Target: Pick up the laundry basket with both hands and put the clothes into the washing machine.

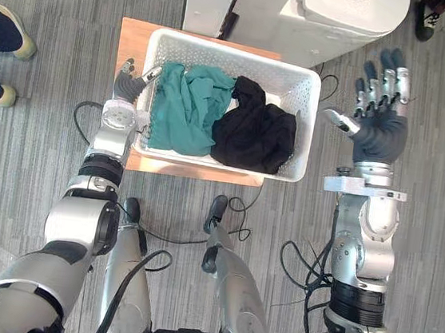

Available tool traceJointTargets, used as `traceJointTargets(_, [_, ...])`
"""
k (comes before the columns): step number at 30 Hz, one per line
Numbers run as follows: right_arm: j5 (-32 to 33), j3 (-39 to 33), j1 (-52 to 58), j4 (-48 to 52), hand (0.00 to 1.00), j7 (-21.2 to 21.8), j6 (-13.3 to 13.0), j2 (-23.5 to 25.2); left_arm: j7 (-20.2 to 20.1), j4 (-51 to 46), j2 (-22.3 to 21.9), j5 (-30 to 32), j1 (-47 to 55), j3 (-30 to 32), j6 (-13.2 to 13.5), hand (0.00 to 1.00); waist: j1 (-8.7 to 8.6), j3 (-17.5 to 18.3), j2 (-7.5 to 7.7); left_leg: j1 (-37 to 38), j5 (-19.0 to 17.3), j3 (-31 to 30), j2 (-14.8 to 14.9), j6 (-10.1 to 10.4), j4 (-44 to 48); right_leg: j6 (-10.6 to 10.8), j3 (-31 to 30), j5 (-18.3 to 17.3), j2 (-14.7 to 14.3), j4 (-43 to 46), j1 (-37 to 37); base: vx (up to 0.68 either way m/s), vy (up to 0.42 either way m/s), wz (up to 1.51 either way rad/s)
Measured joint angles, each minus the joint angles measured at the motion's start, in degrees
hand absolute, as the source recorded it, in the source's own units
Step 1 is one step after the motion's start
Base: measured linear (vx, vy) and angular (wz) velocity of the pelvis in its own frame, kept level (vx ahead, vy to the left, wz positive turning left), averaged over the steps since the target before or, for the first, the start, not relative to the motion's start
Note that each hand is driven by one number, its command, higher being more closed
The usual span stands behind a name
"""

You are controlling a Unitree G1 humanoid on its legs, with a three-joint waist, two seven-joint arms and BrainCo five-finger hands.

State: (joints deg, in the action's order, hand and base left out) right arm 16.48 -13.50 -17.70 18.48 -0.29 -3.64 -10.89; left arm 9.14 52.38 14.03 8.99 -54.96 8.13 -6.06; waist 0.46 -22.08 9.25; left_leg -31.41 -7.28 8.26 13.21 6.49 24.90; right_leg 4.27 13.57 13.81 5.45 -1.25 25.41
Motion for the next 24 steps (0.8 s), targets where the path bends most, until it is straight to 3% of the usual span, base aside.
traceJointTargets(2, [-1.97, -2.06, -2.71, -7.42, 0.0, -0.77, 0.77, -2.63, -0.24, 0.14, 0.01, 2.07, 0.54, -2.4, -0.59, 0.0, 0.09, 0.15, -0.06, 0.37, 0.0, -0.26, 0.0, 0.0, 0.04, 0.0, 0.17, 0.0, -0.02, -0.02, -0.62, -0.01, -0.014, 0.05])
traceJointTargets(3, [-3.76, -3.03, -4.2, -11.18, 0.0, -1.55, 2.53, -4.22, -1.03, 0.07, -0.06, 4.15, 0.6, -3.99, -0.61, 0.0, 0.42, 0.18, -0.1, 0.37, 0.03, -0.3, 0.0, 0.03, 0.04, 0.03, 0.2, 0.04, -0.06, -0.02, -0.64, 0.0, 0.0, 0.0])
traceJointTargets(8, [-5.66, -3.0, -6.56, -15.7, 0.0, -1.43, 4.22, -6.95, -2.05, 0.07, 0.08, 9.32, 0.6, -8.5, -0.86, 0.0, 0.47, 0.73, -0.17, 0.14, 0.09, -0.34, 0.05, 0.04, 0.19, 0.04, 0.29, 0.07, -0.07, 0.16, -0.46, 0.0, 0.0, 0.0])
traceJointTargets(16, [-8.04, -2.52, -14.56, -25.33, 0.0, -0.51, 6.56, -8.8, -3.34, -0.08, -0.22, 10.45, 0.54, -13.32, -0.63, 0.0, 0.84, 1.21, -0.34, -1.01, 0.05, -0.29, 0.42, -0.01, 1.03, -0.02, 0.41, 0.34, -0.28, 0.45, 0.39, 0.0, 0.0, 0.0])
traceJointTargets(24, [-9.72, -0.99, -21.12, -34.67, 0.0, 1.12, 7.9, -9.77, -3.28, -0.12, -1.17, 10.37, 0.34, -14.48, -0.28, 0.0, 1.32, 2.75, -2.45, -3.87, 0.2, -0.49, 1.1, -0.04, 1.9, -0.47, 0.76, 0.94, -0.76, 0.34, 2.71, 0.0, -0.011, -0.02])
